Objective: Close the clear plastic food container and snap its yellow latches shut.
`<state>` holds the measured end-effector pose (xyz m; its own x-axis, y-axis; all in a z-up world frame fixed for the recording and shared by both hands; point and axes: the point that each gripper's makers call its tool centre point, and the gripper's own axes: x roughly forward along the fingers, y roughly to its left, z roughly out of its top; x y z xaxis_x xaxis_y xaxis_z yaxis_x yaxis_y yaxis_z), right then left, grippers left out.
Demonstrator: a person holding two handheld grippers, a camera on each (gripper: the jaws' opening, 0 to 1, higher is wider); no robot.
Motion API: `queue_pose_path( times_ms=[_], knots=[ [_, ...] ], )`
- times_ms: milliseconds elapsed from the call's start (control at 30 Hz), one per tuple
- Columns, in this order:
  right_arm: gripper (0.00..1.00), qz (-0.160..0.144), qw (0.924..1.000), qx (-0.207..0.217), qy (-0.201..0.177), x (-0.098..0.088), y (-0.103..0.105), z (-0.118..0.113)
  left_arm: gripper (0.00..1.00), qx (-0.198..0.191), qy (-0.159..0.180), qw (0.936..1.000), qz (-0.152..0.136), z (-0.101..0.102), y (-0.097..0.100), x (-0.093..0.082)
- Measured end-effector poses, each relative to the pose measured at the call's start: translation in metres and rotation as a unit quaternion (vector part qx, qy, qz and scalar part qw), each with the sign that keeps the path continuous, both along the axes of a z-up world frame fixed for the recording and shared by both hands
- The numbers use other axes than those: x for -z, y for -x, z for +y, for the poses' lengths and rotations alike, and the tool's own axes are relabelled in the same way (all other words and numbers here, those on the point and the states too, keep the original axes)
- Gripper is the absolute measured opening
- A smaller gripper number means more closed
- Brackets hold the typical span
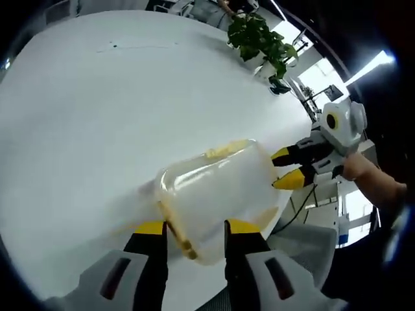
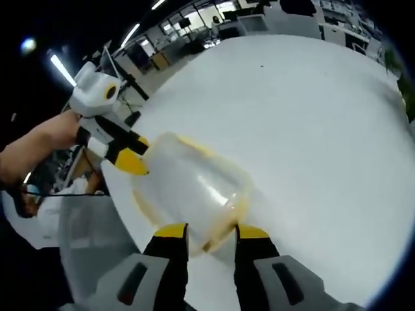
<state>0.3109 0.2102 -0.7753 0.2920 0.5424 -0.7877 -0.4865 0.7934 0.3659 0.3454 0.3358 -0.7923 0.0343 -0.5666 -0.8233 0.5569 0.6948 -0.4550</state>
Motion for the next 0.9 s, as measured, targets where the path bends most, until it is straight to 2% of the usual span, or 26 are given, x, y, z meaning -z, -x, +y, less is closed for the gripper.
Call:
queue_pose_path(
  times_ms=[67,167,267,300,333,367,567,600,900],
  knots=[
    [0.22,0.007,0.9999,0.001,0.011,-0.002,-0.001,0.001,0.31,0.000,-0.003,1.0000,-0.007,-0.001,0.001,0.001],
    [0.16,0.023,0.9994,0.012,0.024,-0.001,-0.004,-0.002,0.30,-0.003,-0.002,1.0000,-0.002,0.001,0.000,-0.004],
    [0.15,0.032,0.9990,0.024,0.017,-0.002,-0.006,-0.002,0.30,-0.006,-0.009,0.9999,0.004,0.002,-0.002,-0.002],
    [0.14,0.034,0.9989,0.028,0.014,-0.001,-0.006,-0.001,0.30,-0.025,-0.007,0.9996,0.007,0.004,-0.001,-0.006],
    [0.15,0.034,0.9980,0.053,-0.007,-0.003,-0.009,0.000,0.29,-0.022,-0.014,0.9997,-0.003,0.005,-0.003,-0.003],
    [0.15,0.028,0.9988,0.041,-0.004,-0.004,-0.009,0.000,0.29,-0.021,-0.011,0.9997,0.003,0.005,0.000,-0.008],
    [0.17,0.009,0.9996,0.022,-0.012,-0.006,-0.006,-0.001,0.32,-0.019,-0.009,0.9998,-0.002,0.006,0.001,-0.010],
    [0.17,0.011,0.9997,0.021,-0.013,-0.005,-0.005,-0.001,0.32,-0.020,-0.006,0.9998,0.005,0.005,0.004,-0.008],
    [0.18,0.017,0.9994,0.027,-0.014,-0.003,-0.006,-0.001,0.33,-0.025,-0.002,0.9997,-0.008,0.010,0.004,-0.013]
  ],
)
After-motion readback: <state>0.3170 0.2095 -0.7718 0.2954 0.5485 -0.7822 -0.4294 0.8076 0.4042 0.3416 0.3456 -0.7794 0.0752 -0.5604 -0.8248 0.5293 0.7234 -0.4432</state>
